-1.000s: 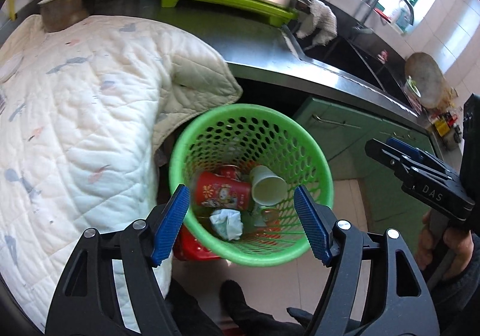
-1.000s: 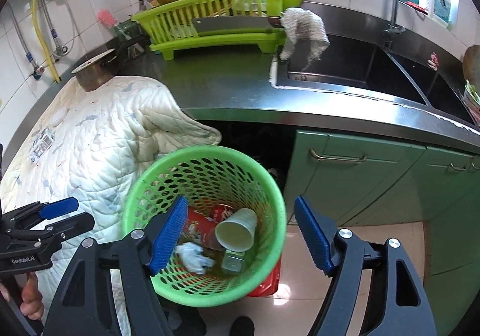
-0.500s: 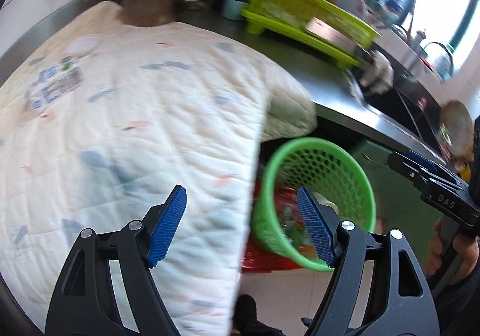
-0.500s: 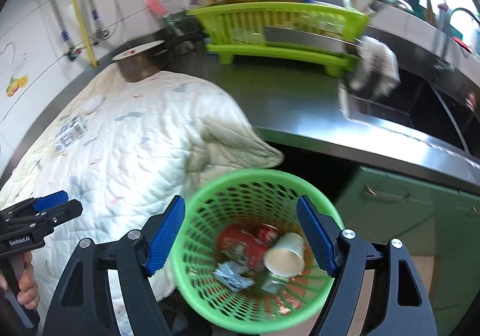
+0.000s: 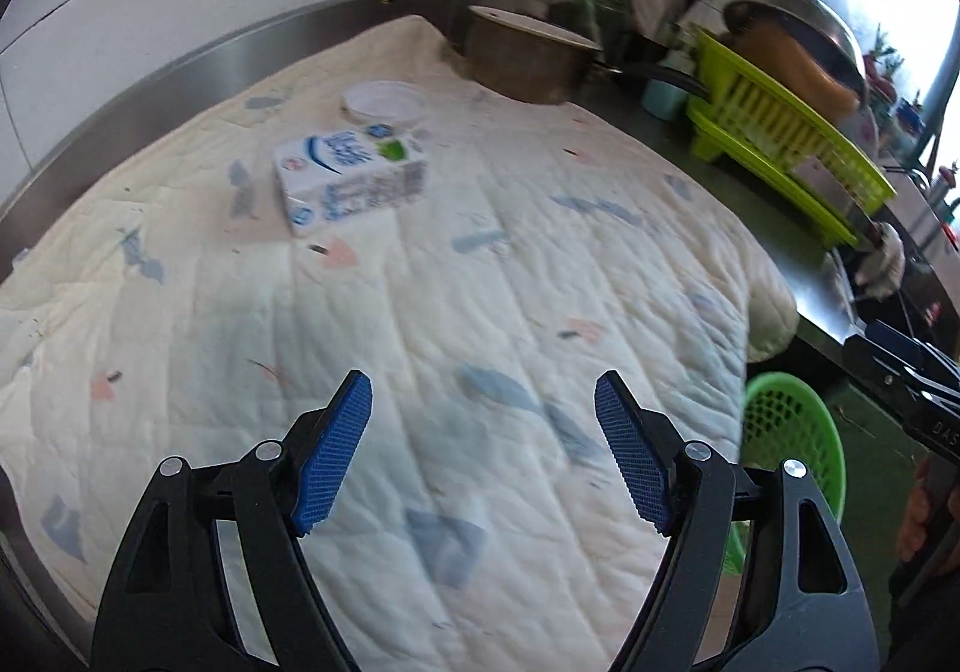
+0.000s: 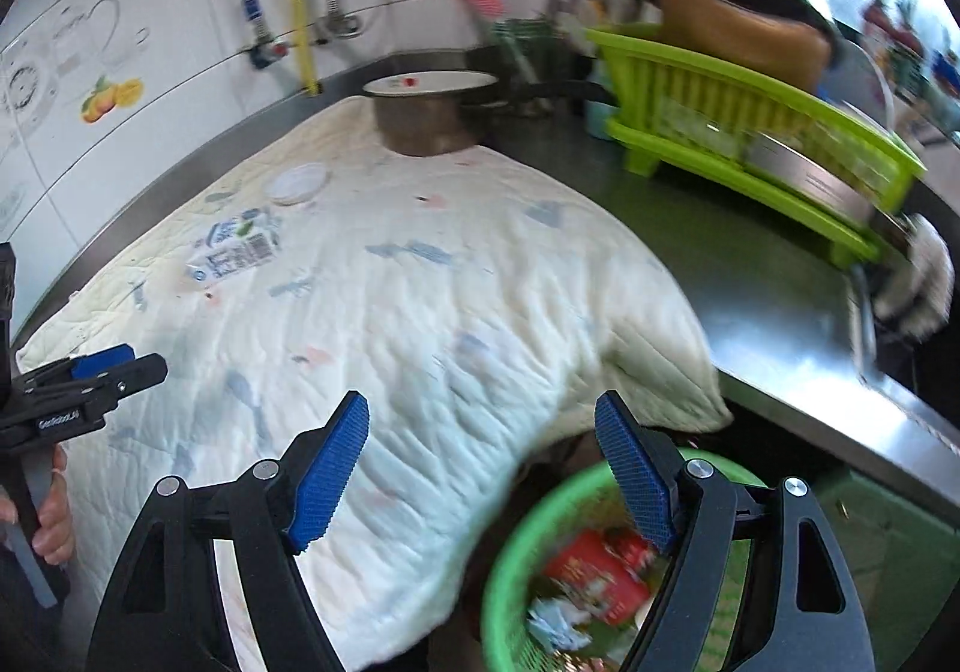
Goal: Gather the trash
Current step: 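Move both grippers back over the mat toward the milk carton and lid, then grasp the clear plastic lid with the right gripper while the left grasps the white milk carton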
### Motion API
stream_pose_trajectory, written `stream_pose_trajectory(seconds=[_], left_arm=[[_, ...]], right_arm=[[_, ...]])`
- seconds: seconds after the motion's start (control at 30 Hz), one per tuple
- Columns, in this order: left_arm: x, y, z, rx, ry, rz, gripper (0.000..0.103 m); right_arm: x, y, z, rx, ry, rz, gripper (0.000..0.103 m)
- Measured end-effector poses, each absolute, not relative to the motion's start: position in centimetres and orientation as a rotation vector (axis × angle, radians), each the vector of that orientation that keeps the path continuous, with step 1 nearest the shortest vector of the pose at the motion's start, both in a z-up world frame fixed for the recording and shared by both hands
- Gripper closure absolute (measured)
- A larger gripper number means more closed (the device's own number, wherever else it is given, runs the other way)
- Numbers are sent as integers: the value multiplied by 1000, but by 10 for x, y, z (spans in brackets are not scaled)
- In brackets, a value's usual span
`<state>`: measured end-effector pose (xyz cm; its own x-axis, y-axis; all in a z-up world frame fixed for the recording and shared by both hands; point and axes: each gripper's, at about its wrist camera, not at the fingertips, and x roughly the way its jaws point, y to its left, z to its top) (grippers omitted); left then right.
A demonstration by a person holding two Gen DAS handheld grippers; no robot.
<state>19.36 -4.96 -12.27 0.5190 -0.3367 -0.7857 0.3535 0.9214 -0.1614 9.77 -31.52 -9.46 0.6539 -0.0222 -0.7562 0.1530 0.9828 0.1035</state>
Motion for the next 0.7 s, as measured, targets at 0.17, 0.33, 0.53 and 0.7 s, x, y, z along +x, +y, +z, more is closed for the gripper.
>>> stream_pose_trajectory(seconds=[0.17, 0.33, 0.53, 0.7], left_arm=[[229, -26, -120, 57, 914, -370, 23], [259, -10, -120, 91, 898, -345, 19], [288, 6, -118, 106, 881, -336, 18], [307, 15, -116, 127, 851, -378, 18]], right_arm=[[139, -290, -91, 133, 856, -40, 28], [180, -269, -91, 105, 858, 14, 28], [248, -244, -98, 90, 870, 88, 33], [315, -223, -109, 109, 888, 148, 43]])
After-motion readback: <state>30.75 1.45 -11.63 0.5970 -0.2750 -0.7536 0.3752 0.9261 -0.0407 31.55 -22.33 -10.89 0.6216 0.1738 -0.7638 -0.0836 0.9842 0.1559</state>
